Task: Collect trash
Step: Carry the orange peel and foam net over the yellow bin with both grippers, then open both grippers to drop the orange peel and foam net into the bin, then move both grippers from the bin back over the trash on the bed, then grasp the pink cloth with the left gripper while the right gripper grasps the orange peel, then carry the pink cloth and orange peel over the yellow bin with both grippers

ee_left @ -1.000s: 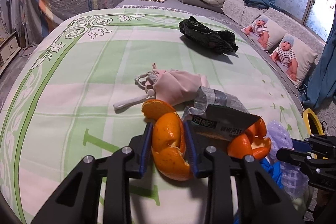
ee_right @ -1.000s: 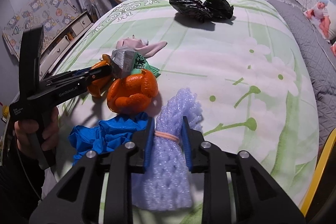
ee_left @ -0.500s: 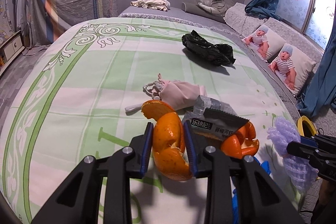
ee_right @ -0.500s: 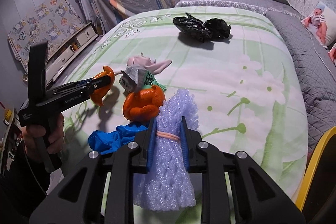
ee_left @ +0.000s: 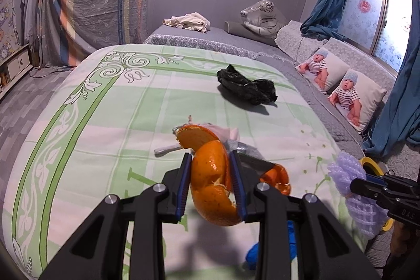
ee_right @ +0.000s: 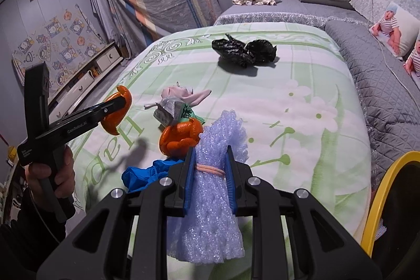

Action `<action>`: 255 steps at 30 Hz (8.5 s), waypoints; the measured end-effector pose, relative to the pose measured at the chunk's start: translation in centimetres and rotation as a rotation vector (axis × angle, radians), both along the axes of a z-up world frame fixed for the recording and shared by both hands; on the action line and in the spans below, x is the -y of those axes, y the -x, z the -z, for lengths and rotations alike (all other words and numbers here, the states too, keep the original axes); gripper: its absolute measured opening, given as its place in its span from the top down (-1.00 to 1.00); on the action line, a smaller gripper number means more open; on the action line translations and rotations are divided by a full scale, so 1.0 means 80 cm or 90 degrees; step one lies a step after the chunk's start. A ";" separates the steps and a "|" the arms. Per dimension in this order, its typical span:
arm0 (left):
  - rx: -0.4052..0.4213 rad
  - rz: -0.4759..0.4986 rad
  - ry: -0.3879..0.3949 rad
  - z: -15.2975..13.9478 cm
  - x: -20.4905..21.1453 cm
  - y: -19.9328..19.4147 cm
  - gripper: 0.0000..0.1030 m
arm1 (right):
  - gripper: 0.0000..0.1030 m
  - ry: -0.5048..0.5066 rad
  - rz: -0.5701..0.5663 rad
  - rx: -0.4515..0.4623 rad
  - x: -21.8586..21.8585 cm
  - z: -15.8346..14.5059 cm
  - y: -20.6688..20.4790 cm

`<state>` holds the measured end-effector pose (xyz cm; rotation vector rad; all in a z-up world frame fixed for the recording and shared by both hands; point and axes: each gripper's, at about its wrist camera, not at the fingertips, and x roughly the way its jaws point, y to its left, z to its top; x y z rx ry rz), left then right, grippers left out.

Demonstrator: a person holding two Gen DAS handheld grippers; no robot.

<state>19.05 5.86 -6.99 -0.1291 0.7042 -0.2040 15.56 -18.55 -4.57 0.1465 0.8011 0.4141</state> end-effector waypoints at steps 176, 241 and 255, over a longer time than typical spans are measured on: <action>0.004 -0.123 0.024 0.008 -0.018 -0.056 -0.84 | -0.63 0.005 -0.014 0.012 -0.014 0.013 -0.030; -0.130 -0.047 0.061 0.056 -0.006 -0.146 0.55 | 0.45 0.015 -0.103 -0.072 -0.106 0.065 -0.080; -0.079 -0.058 0.069 0.013 -0.004 -0.105 0.55 | 0.45 -0.009 -0.074 -0.040 -0.066 0.040 -0.043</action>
